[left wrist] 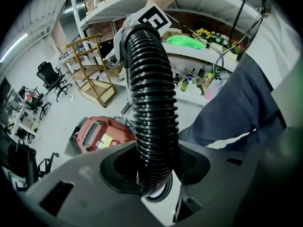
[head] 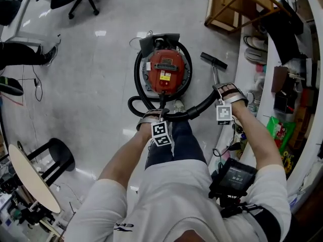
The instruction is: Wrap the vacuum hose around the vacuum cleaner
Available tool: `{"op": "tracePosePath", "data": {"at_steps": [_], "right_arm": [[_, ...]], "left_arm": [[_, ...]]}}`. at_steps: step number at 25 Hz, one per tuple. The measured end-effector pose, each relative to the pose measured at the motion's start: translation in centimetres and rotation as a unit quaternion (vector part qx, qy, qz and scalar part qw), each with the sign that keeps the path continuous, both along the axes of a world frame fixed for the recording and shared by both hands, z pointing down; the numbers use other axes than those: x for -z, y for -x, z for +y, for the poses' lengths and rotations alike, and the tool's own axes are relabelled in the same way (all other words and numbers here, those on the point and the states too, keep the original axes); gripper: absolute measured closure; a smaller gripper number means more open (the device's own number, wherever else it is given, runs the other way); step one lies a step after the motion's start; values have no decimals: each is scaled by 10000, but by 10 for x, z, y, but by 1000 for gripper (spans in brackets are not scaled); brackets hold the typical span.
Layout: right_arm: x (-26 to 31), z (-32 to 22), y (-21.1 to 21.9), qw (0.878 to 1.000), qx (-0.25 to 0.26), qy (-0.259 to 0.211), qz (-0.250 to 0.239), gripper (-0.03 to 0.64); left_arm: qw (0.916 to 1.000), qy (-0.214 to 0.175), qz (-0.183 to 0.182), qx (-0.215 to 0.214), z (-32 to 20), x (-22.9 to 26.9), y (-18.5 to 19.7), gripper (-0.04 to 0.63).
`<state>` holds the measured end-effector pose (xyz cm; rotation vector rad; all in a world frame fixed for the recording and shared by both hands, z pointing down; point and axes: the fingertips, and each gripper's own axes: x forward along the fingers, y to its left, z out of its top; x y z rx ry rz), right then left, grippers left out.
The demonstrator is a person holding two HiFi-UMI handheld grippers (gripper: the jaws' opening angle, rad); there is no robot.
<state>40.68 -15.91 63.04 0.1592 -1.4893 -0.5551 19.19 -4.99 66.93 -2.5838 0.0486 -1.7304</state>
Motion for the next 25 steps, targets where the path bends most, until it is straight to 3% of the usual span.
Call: {"op": "tracePosePath", "data": {"at_steps": [9,18,25], "right_arm": [[-18,-68,-1,9966,763,-277,133,457],[-38,-133,16,9901,1192,-740,-15,457],[-44,-158,31,9875,1378,-743,-166,457]], "left_arm": [[9975,273,127,633,-14,-20,-30,428],[9919,474,259,1149,-37,-42,-54,431],[9863,680,353,1459,-45,-59,-70,434]]}}
